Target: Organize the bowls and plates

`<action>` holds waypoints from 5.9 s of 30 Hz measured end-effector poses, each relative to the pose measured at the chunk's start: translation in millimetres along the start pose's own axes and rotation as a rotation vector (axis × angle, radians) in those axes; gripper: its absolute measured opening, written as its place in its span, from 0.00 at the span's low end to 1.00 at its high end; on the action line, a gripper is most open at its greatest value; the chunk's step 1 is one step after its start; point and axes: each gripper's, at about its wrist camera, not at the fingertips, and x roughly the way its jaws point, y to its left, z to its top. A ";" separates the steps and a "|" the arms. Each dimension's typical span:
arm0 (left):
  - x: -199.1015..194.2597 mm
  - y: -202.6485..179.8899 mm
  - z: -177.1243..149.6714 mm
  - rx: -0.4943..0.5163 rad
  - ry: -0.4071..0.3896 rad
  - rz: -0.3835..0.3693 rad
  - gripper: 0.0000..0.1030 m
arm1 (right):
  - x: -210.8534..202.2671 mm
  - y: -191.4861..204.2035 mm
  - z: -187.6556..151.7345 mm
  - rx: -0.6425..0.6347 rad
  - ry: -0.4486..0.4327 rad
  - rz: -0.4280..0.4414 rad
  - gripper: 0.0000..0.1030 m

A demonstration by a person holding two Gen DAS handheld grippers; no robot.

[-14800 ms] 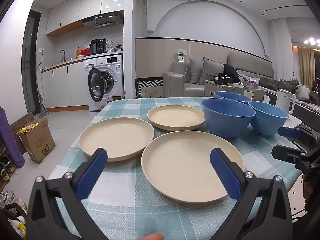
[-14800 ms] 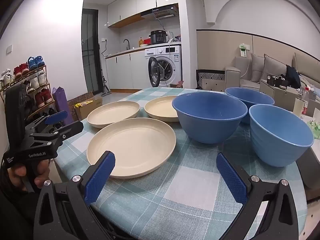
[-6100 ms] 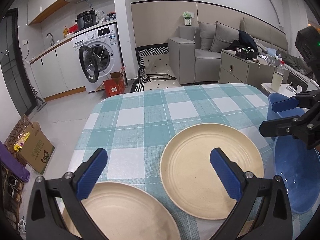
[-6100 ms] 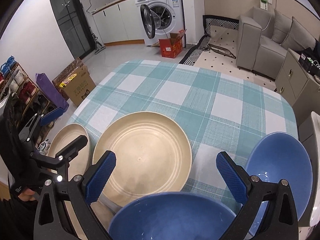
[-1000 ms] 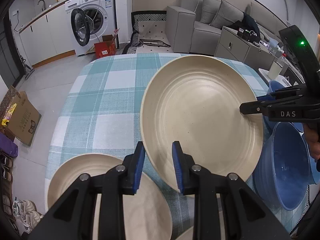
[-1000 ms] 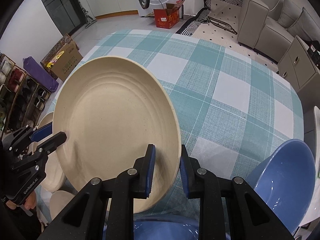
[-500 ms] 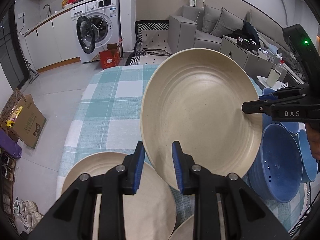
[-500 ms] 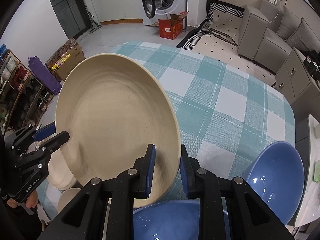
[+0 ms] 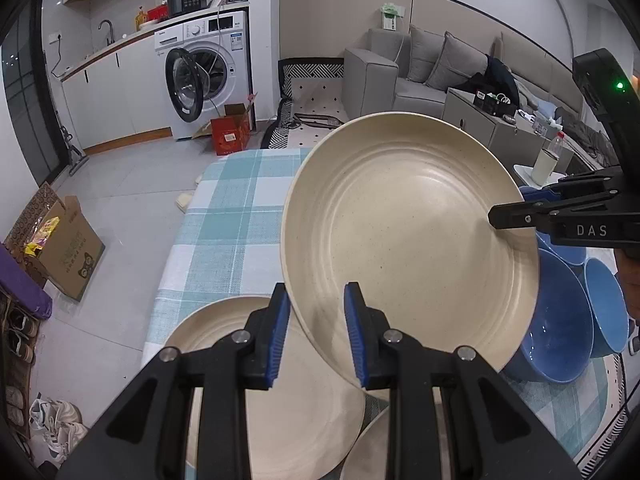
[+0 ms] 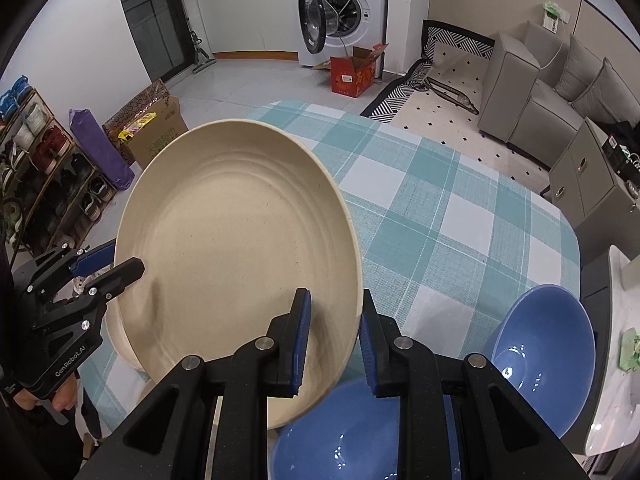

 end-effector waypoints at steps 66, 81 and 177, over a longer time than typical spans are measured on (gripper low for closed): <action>-76.7 -16.4 -88.7 0.082 0.000 -0.011 0.25 | -40.9 59.8 -124.0 -0.091 0.021 0.026 0.23; -71.1 -14.7 -110.9 0.094 0.046 -0.014 0.25 | -26.9 71.4 -158.4 -0.105 0.064 0.068 0.23; -17.9 -54.7 -144.3 0.305 0.225 0.016 0.36 | 44.0 81.2 -196.6 -0.219 0.365 -0.028 0.32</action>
